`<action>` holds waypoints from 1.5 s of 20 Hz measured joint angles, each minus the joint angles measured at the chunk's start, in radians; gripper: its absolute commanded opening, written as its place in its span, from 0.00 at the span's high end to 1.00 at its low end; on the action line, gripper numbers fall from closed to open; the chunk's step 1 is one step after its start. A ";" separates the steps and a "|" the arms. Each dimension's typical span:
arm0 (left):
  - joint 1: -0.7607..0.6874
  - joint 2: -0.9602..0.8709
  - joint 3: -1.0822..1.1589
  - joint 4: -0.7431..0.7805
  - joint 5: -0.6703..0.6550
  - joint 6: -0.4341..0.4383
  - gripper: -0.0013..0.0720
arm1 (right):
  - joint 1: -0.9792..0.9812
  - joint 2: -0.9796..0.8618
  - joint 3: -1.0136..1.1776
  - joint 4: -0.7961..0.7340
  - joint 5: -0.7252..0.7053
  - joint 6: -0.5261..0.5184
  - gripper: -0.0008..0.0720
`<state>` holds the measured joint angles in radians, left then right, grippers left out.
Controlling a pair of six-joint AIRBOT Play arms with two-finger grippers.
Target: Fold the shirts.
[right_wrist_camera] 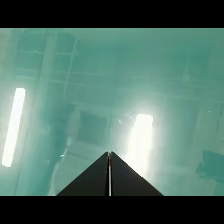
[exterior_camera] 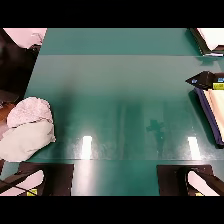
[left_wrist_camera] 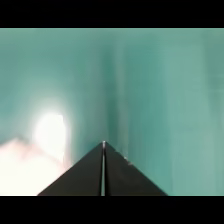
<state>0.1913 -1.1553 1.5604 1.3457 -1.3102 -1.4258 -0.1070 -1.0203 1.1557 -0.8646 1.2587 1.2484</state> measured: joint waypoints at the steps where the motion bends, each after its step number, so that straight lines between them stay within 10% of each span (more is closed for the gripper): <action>1: 0.042 0.017 -0.051 0.014 -0.014 -0.003 0.00 | 0.000 0.000 0.000 0.000 0.000 0.000 0.97; 13: 0.204 0.011 -0.659 0.160 0.259 -0.131 0.00 | 0.000 0.000 0.000 0.000 -0.001 0.000 0.97; 14: 0.205 -0.004 -0.674 0.164 0.275 -0.142 0.15 | 0.000 0.000 0.000 0.000 -0.001 0.000 0.97; 15: 0.206 -0.016 -0.684 0.166 0.289 -0.150 0.59 | 0.000 0.000 0.000 0.000 0.000 0.000 0.97; 16: 0.207 -0.025 -0.691 0.169 0.297 -0.156 0.79 | 0.000 0.000 0.000 0.000 0.000 0.000 0.97; 19: 0.207 -0.039 -0.687 0.172 0.307 -0.167 0.95 | 0.000 0.000 0.000 0.000 0.000 0.000 0.97; 30: -0.034 0.060 -0.011 0.045 0.069 -0.093 0.95 | -0.007 0.000 0.240 0.006 -0.043 0.000 0.97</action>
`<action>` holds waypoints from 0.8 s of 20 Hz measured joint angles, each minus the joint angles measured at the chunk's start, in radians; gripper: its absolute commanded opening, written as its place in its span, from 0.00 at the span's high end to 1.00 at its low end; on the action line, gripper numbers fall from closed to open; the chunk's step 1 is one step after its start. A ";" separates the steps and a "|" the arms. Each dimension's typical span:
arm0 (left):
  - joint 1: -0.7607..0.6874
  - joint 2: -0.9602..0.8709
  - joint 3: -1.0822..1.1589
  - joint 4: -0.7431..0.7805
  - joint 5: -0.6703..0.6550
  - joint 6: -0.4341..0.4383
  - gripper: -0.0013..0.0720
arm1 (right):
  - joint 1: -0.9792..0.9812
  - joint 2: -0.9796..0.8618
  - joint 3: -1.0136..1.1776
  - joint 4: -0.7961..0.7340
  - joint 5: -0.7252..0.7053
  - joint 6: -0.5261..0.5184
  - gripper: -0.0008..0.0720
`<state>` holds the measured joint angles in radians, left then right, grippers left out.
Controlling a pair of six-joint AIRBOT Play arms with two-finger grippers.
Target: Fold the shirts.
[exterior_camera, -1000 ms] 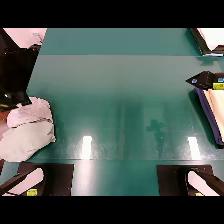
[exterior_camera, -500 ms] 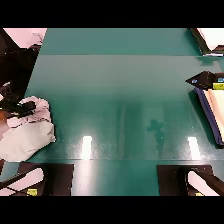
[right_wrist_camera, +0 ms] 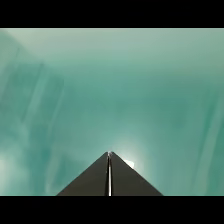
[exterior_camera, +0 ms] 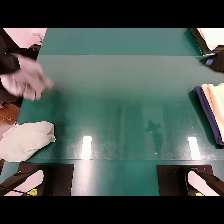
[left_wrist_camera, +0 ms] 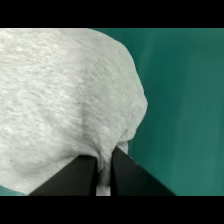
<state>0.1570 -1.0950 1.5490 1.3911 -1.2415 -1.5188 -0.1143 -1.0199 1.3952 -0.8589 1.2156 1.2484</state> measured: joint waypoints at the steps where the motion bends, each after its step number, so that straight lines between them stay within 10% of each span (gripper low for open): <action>1: -0.057 0.006 0.098 -0.017 -0.032 0.009 0.95 | 0.000 0.000 0.033 0.000 -0.008 0.000 0.97; 14: -0.694 -0.180 0.332 -0.089 -0.187 0.078 0.93 | 0.000 0.000 0.212 0.000 0.010 0.000 0.97; 16: -0.730 -0.259 0.268 -0.108 -0.180 0.085 0.00 | 0.000 0.000 0.214 0.000 0.033 0.000 0.97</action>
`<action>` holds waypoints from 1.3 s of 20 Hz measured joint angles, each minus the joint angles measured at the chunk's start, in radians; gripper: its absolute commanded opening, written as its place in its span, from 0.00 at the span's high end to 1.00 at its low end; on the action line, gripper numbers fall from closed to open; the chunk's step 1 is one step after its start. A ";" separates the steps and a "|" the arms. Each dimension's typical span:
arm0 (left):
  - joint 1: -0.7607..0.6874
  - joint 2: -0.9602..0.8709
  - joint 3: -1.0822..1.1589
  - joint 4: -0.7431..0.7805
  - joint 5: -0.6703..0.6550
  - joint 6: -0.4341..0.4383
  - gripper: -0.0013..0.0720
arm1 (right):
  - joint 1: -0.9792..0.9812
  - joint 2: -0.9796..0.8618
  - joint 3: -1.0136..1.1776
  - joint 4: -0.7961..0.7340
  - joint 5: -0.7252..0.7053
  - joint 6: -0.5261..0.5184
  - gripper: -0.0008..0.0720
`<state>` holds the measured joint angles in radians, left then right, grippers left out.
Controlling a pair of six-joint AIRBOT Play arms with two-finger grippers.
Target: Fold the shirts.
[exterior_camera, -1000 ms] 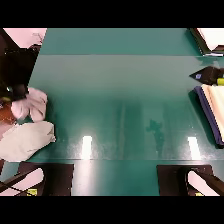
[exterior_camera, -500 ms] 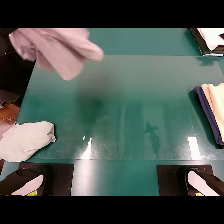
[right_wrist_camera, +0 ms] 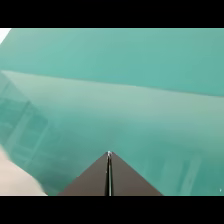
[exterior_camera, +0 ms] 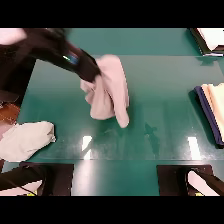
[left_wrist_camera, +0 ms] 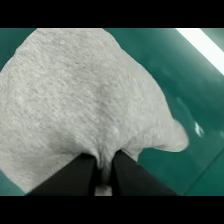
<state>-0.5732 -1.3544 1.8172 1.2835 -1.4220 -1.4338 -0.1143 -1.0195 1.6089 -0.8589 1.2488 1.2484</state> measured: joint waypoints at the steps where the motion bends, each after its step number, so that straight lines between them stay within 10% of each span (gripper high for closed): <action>1: -0.009 -0.036 -0.026 -0.003 0.013 0.005 0.10 | 0.000 0.000 0.000 0.000 0.011 0.000 0.97; 10: 0.242 -0.110 -0.134 -0.021 0.047 0.026 0.13 | 0.000 0.000 0.001 0.000 0.064 0.000 0.97; 21: 0.408 -0.256 -0.526 -0.404 0.334 0.162 0.16 | 0.000 0.000 0.002 -0.005 0.071 0.000 0.97; 23: 0.401 -0.283 -0.540 -0.454 0.374 0.183 0.65 | 0.000 0.000 0.001 -0.006 0.071 0.000 0.97; 25: 0.396 -0.298 -0.546 -0.484 0.402 0.195 0.96 | 0.000 0.000 0.002 -0.006 0.072 0.000 0.97; 26: 0.395 -0.303 -0.548 -0.491 0.413 0.200 0.95 | 0.000 0.000 0.001 -0.006 0.076 0.000 0.97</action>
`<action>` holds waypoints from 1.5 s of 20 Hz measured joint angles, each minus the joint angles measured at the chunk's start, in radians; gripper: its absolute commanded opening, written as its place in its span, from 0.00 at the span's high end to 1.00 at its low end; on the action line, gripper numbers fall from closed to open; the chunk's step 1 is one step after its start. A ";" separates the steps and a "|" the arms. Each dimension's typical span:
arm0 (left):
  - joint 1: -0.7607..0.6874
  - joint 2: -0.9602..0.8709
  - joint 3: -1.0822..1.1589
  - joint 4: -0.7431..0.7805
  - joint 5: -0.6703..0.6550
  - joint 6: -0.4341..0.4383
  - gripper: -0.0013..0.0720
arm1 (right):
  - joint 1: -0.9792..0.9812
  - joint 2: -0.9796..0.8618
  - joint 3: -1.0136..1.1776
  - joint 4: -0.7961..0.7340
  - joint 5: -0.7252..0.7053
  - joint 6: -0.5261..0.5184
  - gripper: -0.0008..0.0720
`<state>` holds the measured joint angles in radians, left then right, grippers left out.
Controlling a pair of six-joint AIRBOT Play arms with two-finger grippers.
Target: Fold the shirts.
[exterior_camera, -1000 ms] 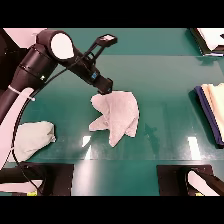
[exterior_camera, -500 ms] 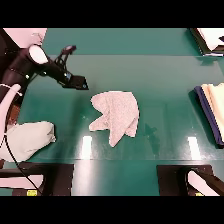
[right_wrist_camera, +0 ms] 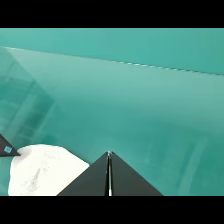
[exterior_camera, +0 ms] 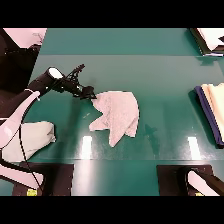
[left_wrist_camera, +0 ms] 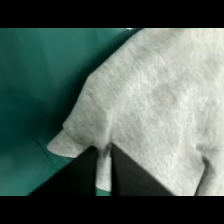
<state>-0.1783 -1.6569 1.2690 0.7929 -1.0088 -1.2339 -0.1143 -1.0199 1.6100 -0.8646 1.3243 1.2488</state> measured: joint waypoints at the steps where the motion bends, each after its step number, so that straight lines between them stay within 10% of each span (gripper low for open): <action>1: 0.000 -0.002 0.000 -0.008 0.007 0.002 0.95 | 0.000 0.000 -0.004 0.000 0.005 0.000 0.97; 6: -0.002 0.057 0.053 0.040 -0.007 0.003 0.95 | 0.015 -0.002 -0.171 0.000 0.043 0.015 0.90; 8: -0.002 0.117 0.083 0.106 -0.027 0.003 0.95 | 0.051 -0.002 -0.316 0.000 0.036 0.022 0.27; 15: -0.002 0.267 0.121 0.251 -0.105 0.003 0.95 | 0.330 -0.145 -0.799 0.137 -0.224 0.001 0.38; 22: -0.002 0.289 0.124 0.273 -0.152 0.003 0.95 | 0.593 -0.417 -0.763 0.253 -0.384 -0.040 0.41; 26: -0.002 0.291 0.124 0.276 -0.165 0.003 0.95 | 0.652 -0.521 -0.666 0.260 -0.402 -0.044 0.97; 30: -0.002 0.305 0.129 0.285 -0.192 0.003 0.95 | 0.651 -0.540 -0.622 0.249 -0.406 -0.045 0.97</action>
<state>-0.1806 -1.3518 1.3983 1.0775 -1.2003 -1.2312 0.5369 -1.5597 0.9878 -0.6151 0.9188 1.2041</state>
